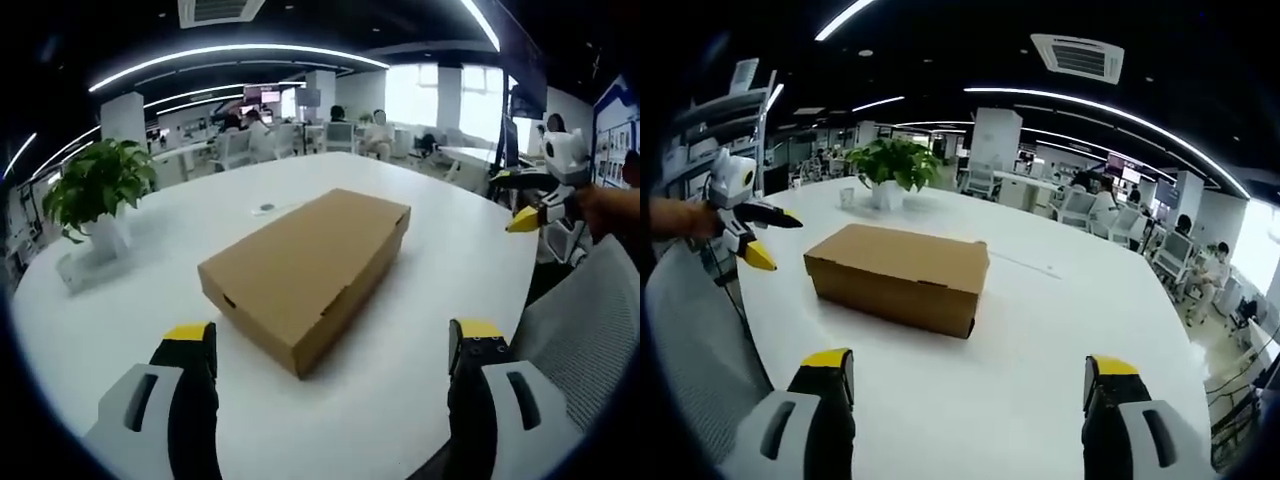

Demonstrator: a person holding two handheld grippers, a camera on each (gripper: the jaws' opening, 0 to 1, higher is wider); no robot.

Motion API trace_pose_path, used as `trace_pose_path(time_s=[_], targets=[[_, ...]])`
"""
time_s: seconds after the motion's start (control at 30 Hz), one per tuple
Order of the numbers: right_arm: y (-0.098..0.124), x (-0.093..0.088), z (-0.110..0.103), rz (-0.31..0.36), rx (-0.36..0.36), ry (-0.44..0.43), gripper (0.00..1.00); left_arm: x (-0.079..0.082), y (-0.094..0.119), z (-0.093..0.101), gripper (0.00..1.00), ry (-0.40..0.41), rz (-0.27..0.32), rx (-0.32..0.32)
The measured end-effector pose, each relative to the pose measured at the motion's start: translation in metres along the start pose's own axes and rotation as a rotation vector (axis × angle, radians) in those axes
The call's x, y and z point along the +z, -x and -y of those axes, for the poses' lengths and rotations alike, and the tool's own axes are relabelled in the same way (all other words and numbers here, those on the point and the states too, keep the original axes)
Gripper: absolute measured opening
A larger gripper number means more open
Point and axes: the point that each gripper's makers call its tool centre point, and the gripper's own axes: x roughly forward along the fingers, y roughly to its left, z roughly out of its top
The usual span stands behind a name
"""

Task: Operate the shoe box by opening the lid, removing the specified soft item, and placing it in the target area until the item is outside and the box remains undamaged.

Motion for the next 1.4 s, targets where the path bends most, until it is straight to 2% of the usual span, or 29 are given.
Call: trace_pose_path(time_s=[0.6,1.0,1.4], targets=[[-0.030,0.001,-0.001,0.019,0.083,0.050,0.92,-0.015,-0.017,-0.010,0.92,0.023,-0.043,0.050],[-0.056,-0.002,-0.004,0.020,0.156,0.105,0.87,-0.019,-0.031,-0.016,0.88,0.029,-0.071,0.069],[-0.081,0.003,0.000,0.022,0.219,0.162,0.81,-0.025,-0.044,-0.022,0.84,0.039,-0.101,0.083]])
